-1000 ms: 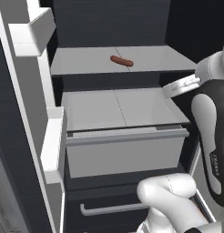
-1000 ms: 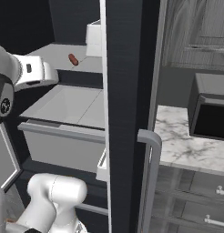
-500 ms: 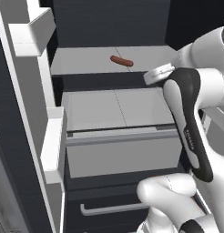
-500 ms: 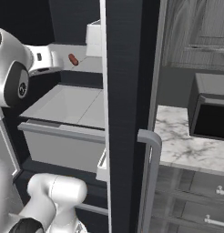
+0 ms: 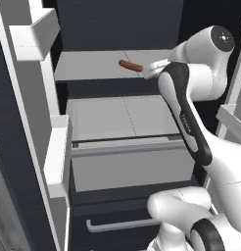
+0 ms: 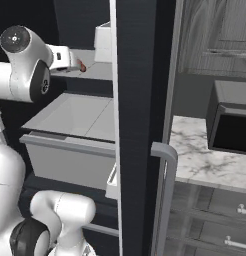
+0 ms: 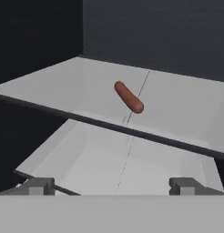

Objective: Retrieve the sausage and cheese from the fridge and place them on the cutting board on the counter.

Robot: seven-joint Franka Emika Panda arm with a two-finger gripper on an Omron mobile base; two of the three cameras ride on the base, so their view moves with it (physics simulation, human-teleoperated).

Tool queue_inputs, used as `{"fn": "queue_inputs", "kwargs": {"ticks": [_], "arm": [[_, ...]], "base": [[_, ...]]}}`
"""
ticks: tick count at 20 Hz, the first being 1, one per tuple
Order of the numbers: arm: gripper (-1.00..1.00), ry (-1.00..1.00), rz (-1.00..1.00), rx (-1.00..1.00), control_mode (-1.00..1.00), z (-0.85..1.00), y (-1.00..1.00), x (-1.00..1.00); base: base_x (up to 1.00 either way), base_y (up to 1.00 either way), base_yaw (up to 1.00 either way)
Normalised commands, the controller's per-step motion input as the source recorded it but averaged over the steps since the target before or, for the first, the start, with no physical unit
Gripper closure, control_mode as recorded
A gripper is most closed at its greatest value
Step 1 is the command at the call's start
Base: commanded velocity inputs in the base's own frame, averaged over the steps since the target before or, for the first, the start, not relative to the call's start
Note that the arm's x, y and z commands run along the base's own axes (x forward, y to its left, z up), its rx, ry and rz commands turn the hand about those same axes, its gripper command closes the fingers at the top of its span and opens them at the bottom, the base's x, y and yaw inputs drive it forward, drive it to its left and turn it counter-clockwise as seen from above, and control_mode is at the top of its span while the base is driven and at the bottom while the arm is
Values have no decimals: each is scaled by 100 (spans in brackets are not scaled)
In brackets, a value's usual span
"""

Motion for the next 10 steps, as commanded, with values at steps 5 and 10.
{"fn": "queue_inputs", "kwargs": {"ticks": [5,10], "arm": [[-100,14,0,2,-100,-1,0,68],[-100,8,0,0,-100,-1,0,87]], "base": [[0,0,0],[0,0,0]]}}
